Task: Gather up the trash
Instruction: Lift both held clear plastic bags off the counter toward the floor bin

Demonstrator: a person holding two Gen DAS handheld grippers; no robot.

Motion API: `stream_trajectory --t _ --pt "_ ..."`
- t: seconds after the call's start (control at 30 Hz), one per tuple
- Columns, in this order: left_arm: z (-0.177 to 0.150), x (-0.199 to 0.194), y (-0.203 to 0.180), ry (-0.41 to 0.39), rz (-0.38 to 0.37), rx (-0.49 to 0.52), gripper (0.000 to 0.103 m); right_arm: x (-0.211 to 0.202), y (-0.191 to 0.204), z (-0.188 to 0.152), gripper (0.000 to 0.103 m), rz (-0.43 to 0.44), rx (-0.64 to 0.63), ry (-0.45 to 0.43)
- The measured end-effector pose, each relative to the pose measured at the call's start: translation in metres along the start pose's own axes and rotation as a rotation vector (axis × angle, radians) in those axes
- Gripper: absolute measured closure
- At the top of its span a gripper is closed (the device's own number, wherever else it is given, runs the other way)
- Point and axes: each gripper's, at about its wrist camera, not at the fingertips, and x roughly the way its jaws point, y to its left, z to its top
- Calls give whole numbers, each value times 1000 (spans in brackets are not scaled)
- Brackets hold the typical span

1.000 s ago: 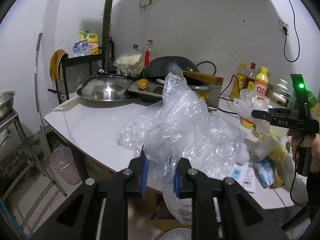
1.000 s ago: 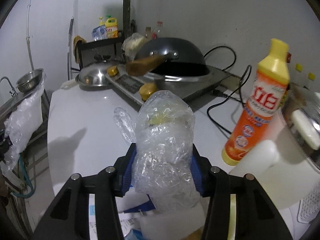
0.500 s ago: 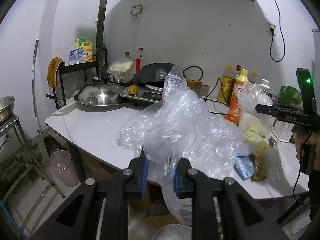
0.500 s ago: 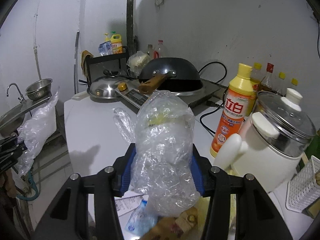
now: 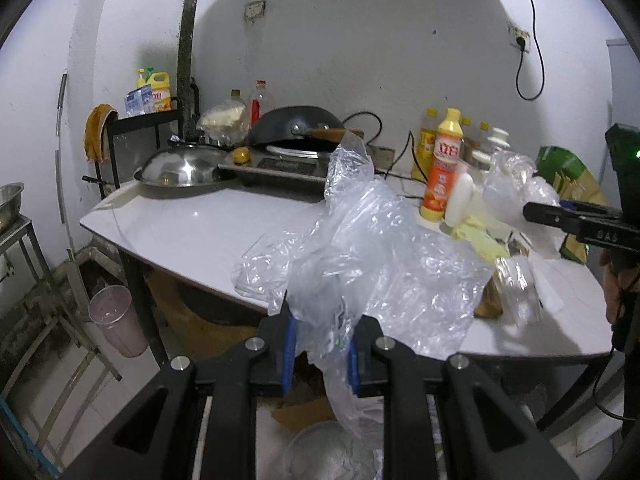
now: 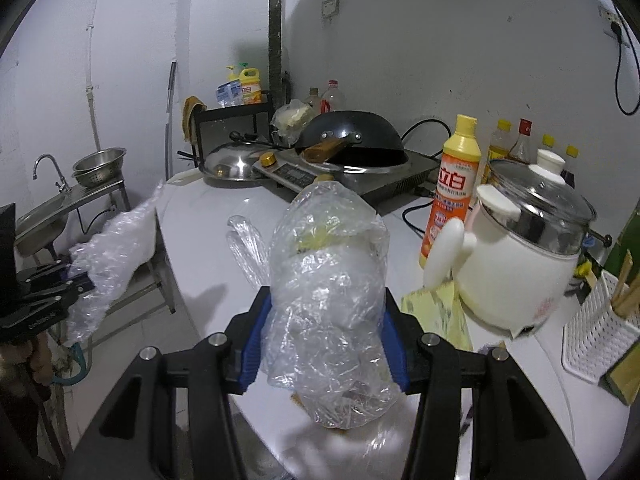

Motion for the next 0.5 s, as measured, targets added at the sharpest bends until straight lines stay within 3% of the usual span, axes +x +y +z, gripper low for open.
stream_trajectory --t 0.5 --pt "-59 10 -19 121 -17 -4 83 -19 24 -65 55 30 -12 65"
